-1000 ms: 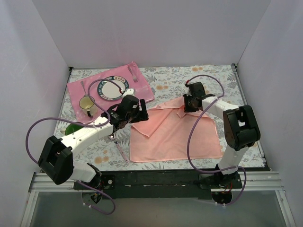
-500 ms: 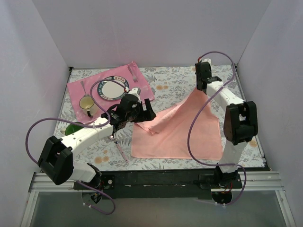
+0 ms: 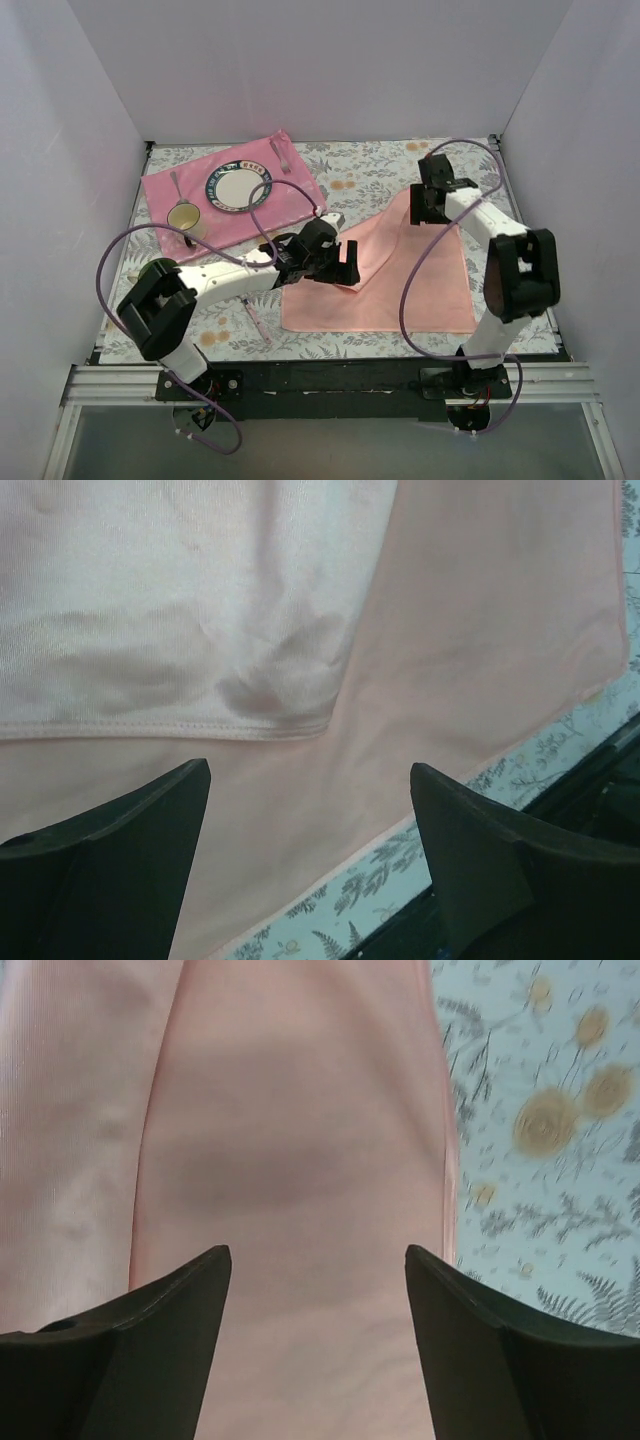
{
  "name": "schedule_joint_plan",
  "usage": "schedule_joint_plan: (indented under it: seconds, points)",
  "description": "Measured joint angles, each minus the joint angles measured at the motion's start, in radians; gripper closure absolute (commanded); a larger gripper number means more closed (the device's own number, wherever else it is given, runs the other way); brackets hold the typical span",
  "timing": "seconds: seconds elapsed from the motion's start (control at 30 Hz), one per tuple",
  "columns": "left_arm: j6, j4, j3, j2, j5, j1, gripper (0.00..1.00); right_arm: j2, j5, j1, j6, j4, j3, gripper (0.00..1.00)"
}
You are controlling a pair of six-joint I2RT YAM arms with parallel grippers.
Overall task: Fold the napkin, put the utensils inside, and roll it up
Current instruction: Flatten the napkin out
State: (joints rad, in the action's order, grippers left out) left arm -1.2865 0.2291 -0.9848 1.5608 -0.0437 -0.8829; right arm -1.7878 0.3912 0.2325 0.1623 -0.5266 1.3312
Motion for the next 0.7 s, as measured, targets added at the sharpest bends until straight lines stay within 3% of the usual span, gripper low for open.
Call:
schedule_joint_plan:
  seconds: [0.1,0.23,0.27,0.33,0.5,0.63,0.67,0.7]
  points:
    - [0.044,0.005,-0.067,0.094,0.052,-0.027,0.23,0.192,-0.072,0.000,0.064,0.008,-0.193,0.30]
    - [0.099,0.007,-0.148,0.217,0.122,-0.064,0.23,0.378,-0.158,-0.004,0.165,0.046,-0.389,0.60]
    - [0.109,0.008,-0.162,0.240,0.131,-0.069,0.24,0.414,-0.177,-0.006,0.189,0.059,-0.438,0.63]
    - [0.128,0.019,-0.190,0.281,0.143,-0.072,0.30,0.460,-0.204,-0.013,0.233,0.078,-0.512,0.76]
    - [0.145,0.037,-0.273,0.368,0.169,-0.071,0.46,0.505,-0.236,-0.051,0.334,0.121,-0.609,0.98]
    - [0.146,0.056,-0.300,0.393,0.208,-0.069,0.65,0.505,-0.234,-0.071,0.395,0.159,-0.623,0.99]
    - [0.149,0.064,-0.306,0.395,0.217,-0.069,0.75,0.504,-0.234,-0.077,0.408,0.169,-0.628,0.99]
    - [0.154,0.071,-0.317,0.399,0.227,-0.069,0.79,0.502,-0.237,-0.082,0.419,0.182,-0.638,0.99]
